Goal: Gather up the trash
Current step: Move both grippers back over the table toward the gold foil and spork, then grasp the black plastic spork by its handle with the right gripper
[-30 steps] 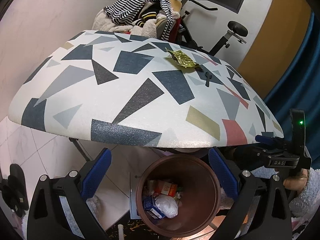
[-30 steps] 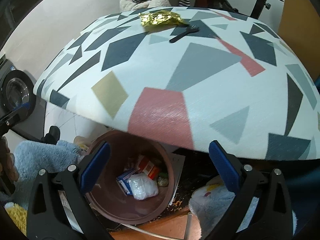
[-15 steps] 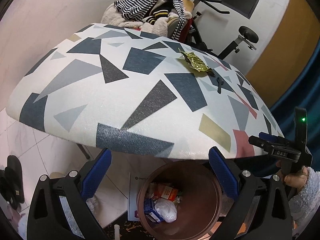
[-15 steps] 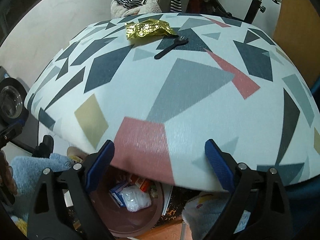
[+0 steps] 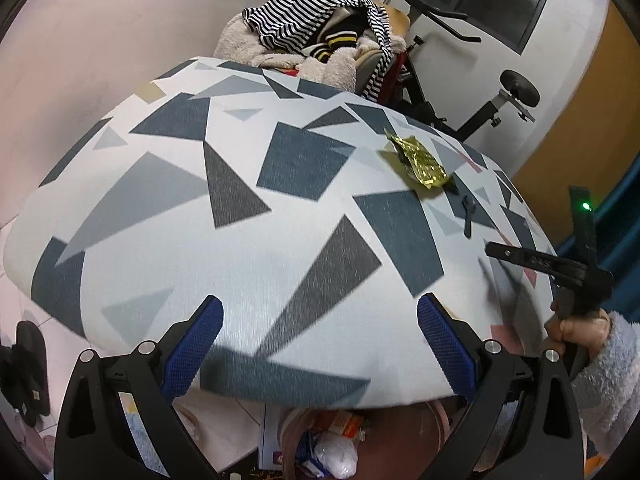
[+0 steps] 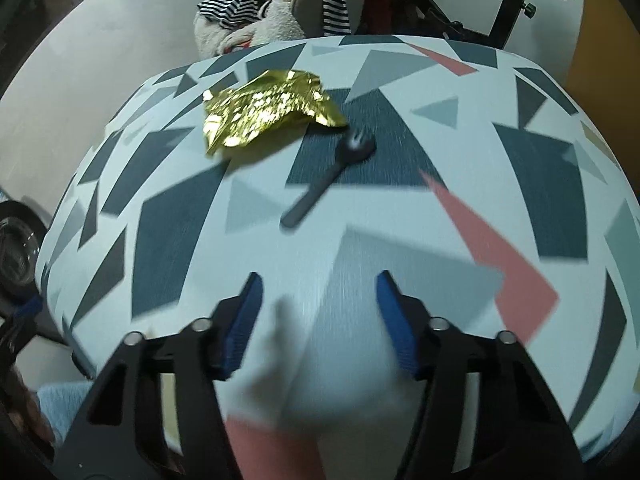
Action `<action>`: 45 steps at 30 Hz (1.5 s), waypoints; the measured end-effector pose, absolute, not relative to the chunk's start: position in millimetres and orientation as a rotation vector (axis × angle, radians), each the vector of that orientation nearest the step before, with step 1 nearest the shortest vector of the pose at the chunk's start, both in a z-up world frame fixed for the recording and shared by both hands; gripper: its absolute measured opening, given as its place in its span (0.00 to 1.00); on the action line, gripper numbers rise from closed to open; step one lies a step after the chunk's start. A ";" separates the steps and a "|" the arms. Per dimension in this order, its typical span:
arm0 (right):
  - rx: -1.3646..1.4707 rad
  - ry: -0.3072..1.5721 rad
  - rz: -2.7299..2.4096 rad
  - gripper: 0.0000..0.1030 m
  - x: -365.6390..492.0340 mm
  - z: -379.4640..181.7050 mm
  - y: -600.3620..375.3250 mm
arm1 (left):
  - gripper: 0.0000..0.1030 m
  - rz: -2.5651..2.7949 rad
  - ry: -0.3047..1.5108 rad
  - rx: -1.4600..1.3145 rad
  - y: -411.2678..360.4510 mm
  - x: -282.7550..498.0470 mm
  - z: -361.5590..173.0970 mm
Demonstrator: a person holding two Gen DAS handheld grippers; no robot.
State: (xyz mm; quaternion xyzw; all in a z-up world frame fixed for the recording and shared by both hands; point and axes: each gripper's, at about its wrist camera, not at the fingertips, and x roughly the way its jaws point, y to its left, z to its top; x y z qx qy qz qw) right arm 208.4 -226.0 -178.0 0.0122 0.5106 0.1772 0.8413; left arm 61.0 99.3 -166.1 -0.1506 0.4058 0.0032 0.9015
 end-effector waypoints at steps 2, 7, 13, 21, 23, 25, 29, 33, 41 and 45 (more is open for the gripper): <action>0.033 1.082 0.368 0.45 224.5 -178.6 -220.0 | 0.92 0.013 0.835 -0.310 100.3 65.1 -165.5; 0.047 1.092 0.360 0.43 250.8 -182.8 -208.3 | 0.92 0.028 0.837 -0.331 106.6 71.2 -168.5; -0.014 1.075 0.292 0.28 267.4 -184.6 -192.3 | 0.92 0.021 0.862 -0.343 111.3 74.6 -174.6; 0.013 1.015 0.324 0.04 264.9 -187.5 -207.0 | 0.83 -0.055 0.876 -0.398 109.4 81.8 -174.7; 0.027 1.005 0.334 0.04 261.1 -186.6 -213.1 | 0.80 -0.075 0.886 -0.426 108.5 85.9 -176.1; 0.037 1.002 0.345 0.04 258.4 -185.3 -216.9 | 0.77 -0.090 0.891 -0.444 106.0 90.7 -176.7; 0.066 1.003 0.364 0.04 252.0 -183.5 -226.1 | 0.75 -0.121 0.894 -0.468 98.1 104.9 -173.8; 0.067 1.036 0.370 0.05 253.8 -182.2 -222.3 | 0.75 -0.136 0.878 -0.464 87.7 115.0 -165.9; 0.038 1.045 0.371 0.24 267.7 -186.3 -209.9 | 0.75 -0.139 0.879 -0.451 83.3 120.1 -163.9; -0.023 1.047 0.357 0.23 276.0 -186.8 -198.1 | 0.75 -0.128 0.887 -0.459 88.7 120.0 -167.8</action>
